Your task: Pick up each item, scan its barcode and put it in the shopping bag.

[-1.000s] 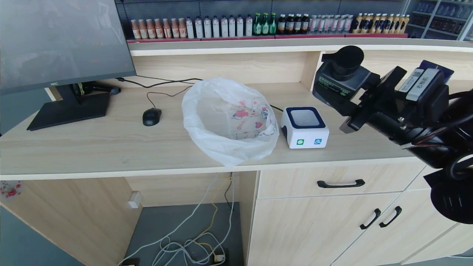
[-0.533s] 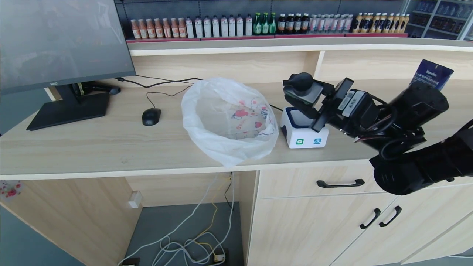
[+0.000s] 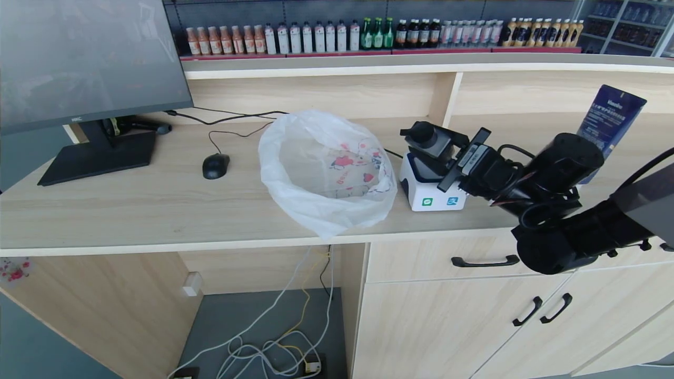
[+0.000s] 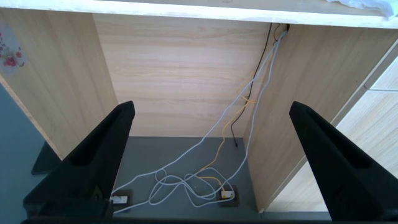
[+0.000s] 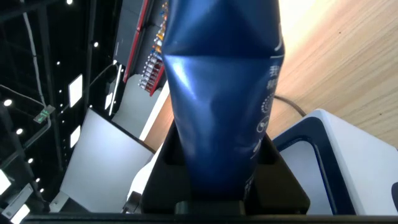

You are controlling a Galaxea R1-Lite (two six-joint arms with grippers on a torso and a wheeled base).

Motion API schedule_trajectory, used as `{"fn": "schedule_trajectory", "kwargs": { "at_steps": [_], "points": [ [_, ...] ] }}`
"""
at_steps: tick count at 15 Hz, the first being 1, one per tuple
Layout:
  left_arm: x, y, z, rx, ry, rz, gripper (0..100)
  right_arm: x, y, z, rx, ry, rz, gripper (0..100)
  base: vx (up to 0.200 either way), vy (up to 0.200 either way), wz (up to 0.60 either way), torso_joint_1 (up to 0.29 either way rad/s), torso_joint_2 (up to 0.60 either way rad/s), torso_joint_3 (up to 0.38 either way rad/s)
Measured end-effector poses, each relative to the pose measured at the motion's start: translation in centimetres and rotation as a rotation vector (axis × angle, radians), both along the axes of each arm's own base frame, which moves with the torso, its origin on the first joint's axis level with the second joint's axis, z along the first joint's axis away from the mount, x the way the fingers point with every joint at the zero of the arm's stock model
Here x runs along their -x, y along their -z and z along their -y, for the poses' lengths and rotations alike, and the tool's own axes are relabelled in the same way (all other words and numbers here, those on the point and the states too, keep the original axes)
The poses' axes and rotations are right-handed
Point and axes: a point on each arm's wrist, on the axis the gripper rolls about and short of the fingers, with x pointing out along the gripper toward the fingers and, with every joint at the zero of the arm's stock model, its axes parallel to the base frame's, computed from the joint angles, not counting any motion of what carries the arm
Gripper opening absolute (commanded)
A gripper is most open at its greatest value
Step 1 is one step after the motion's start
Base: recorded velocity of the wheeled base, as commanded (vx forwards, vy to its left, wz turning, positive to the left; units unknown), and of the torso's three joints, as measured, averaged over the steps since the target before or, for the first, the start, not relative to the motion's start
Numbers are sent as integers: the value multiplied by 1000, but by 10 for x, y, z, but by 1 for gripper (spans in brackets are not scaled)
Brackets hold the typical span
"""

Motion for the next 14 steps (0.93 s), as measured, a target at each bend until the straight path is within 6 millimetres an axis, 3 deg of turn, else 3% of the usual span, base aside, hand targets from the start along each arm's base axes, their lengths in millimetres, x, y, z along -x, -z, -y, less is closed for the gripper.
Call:
{"fn": "schedule_trajectory", "kwargs": {
  "at_steps": [14],
  "points": [
    [0, 0, 0, 2, 0, 0, 100, -1, 12, 19, 11, 50, -25, 0, 0, 0, 0, 0, 0, 0]
  ]
}}
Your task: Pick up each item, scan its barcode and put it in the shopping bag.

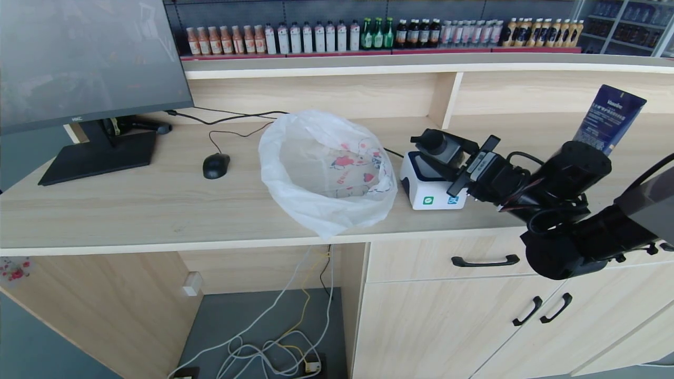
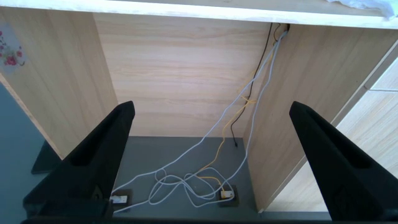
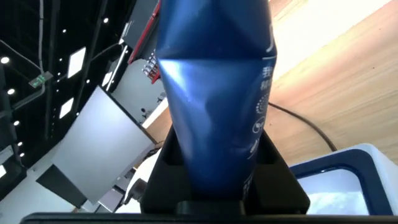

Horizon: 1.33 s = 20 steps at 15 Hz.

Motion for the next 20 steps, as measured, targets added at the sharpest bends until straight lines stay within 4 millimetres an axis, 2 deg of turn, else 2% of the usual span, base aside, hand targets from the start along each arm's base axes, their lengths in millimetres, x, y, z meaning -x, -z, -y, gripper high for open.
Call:
{"fn": "schedule_trajectory", "kwargs": {
  "at_steps": [20],
  "points": [
    [0, 0, 0, -1, 0, 0, 100, 5, -6, -5, -4, -9, 10, 0, 0, 0, 0, 0, 0, 0]
  ]
}}
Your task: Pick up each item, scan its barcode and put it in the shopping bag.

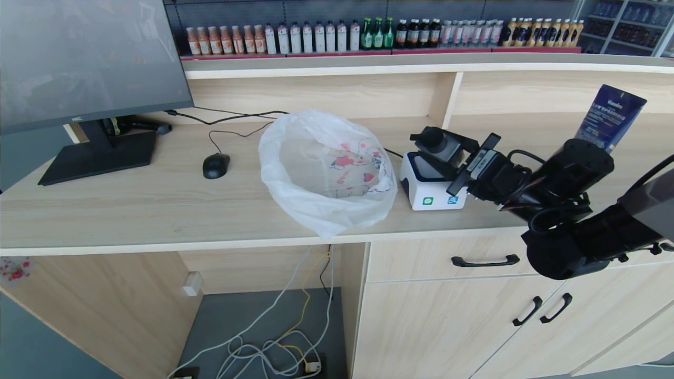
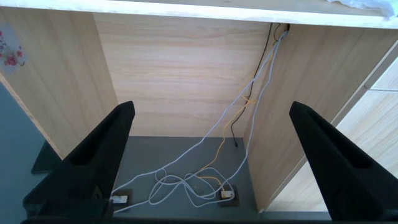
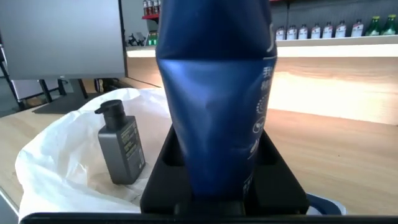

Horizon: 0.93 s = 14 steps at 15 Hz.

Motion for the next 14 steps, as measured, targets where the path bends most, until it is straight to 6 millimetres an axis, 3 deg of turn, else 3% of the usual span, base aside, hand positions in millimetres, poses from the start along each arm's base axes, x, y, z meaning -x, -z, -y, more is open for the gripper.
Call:
{"fn": "schedule_trajectory", "kwargs": {
  "at_steps": [4, 10, 14],
  "points": [
    [0, 0, 0, 0, 0, 0, 100, 11, -11, -9, -21, -31, 4, 0, 0, 0, 0, 0, 0, 0],
    [0, 0, 0, 0, 0, 0, 100, 50, -46, -33, -137, -104, -8, 0, 0, 0, 0, 0, 0, 0],
    [0, 0, 0, 0, 0, 0, 100, 88, -66, -60, -432, -110, -148, 0, 0, 0, 0, 0, 0, 0]
  ]
}}
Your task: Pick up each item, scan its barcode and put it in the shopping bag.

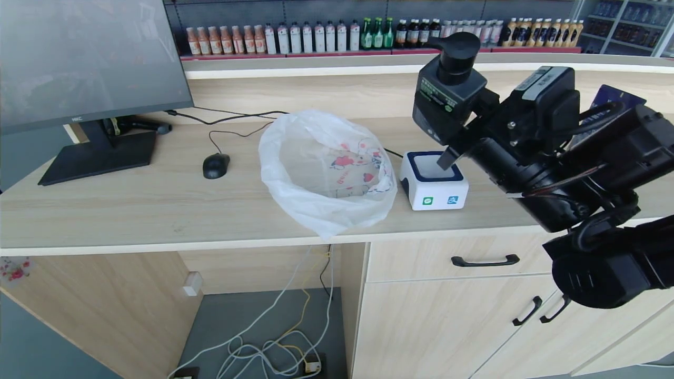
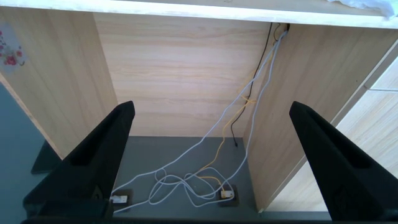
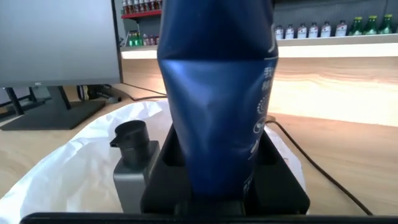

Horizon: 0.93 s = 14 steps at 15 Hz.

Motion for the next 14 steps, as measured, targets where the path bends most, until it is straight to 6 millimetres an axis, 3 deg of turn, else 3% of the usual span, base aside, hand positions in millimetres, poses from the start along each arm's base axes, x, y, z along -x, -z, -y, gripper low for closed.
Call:
{"fn": "schedule_trajectory", "kwargs": {
  "at_steps": [2, 5, 8, 14],
  "points": [
    [0, 0, 0, 0, 0, 0, 100, 19, 3, -11, -147, -42, -127, 0, 0, 0, 0, 0, 0, 0],
    [0, 0, 0, 0, 0, 0, 100, 36, 12, -11, -200, -71, -222, 0, 0, 0, 0, 0, 0, 0],
    [0, 0, 0, 0, 0, 0, 100, 39, 17, -6, -372, -34, -347, 0, 0, 0, 0, 0, 0, 0],
    [0, 0, 0, 0, 0, 0, 100, 32, 48, 5, -405, 15, -484, 0, 0, 33, 0, 2, 0, 1]
  ]
}}
